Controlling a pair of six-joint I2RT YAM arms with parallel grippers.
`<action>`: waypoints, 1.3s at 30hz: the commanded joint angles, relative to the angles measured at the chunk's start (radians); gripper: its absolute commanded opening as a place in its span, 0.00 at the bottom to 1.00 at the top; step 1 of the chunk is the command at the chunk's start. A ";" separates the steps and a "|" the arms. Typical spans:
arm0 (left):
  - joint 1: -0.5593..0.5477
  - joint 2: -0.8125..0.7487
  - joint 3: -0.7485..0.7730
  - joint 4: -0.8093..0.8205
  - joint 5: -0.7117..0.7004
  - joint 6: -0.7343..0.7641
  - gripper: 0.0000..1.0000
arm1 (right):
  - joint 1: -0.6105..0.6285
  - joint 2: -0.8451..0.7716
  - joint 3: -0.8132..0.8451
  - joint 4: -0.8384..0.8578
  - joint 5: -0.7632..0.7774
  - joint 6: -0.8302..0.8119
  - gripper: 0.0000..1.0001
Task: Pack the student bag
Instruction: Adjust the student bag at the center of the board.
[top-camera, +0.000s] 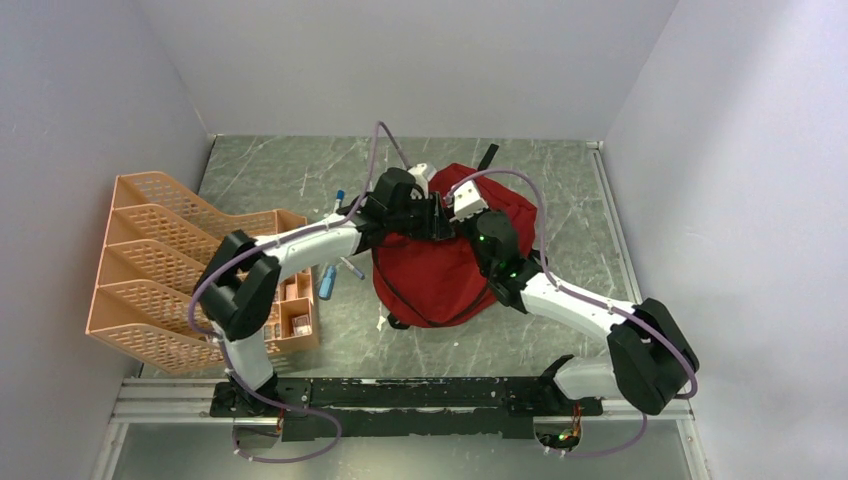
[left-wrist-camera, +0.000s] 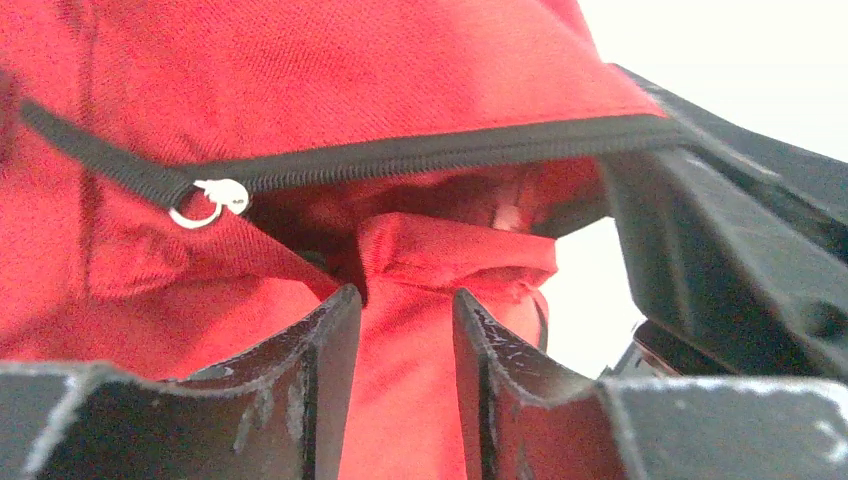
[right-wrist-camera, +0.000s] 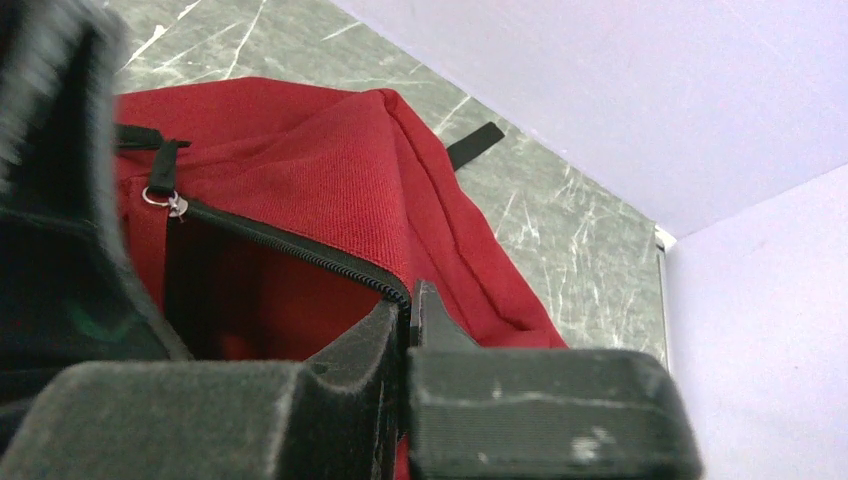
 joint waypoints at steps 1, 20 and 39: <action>0.006 -0.158 -0.046 -0.025 -0.080 -0.022 0.46 | -0.005 -0.054 -0.011 0.046 0.020 0.041 0.02; 0.157 -0.468 -0.149 -0.384 -0.418 0.039 0.57 | -0.003 -0.202 0.289 -0.536 -0.122 0.573 0.52; 0.285 -0.184 0.073 -0.550 -0.660 0.225 0.67 | -0.002 -0.249 0.892 -1.011 -0.006 1.151 0.72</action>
